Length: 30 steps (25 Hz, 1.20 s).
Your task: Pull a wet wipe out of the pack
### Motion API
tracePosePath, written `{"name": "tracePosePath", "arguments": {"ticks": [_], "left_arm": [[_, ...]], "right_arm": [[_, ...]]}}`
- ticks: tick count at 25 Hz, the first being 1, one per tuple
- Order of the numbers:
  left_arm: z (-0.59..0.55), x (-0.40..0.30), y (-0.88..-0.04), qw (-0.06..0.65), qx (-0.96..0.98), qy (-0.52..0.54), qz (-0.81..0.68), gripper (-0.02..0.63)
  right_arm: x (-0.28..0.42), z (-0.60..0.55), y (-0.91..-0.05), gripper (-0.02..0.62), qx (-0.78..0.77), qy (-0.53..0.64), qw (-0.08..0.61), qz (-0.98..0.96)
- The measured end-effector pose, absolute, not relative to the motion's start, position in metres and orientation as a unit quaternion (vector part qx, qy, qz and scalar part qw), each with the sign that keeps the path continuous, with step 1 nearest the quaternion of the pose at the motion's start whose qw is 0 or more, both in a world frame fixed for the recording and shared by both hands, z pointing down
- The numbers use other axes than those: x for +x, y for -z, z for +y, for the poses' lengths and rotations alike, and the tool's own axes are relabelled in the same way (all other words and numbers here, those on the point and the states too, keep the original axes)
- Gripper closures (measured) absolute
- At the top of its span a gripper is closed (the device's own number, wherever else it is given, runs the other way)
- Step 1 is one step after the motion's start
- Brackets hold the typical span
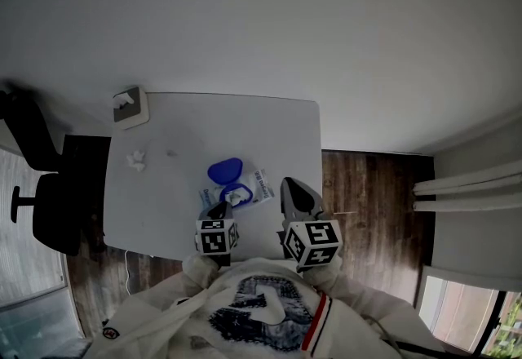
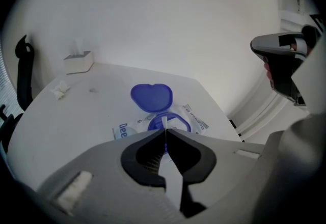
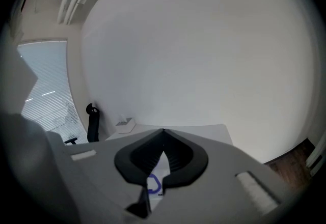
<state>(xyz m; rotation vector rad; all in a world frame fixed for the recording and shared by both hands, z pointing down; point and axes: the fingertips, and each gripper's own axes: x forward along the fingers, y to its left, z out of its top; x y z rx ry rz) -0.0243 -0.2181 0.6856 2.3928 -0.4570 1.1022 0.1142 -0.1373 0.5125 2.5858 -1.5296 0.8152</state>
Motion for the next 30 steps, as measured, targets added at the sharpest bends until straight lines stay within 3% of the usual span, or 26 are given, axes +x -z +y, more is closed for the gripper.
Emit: {"name": "tracePosePath", "arguments": {"ticks": [30], "left_arm": [[-0.257, -0.055, -0.721, 0.234, 0.848, -0.427, -0.210, 0.581]], "right_arm": [[0.102, -0.132, -0.518, 0.589, 0.833, -0.269, 0.008, -0.483]]}}
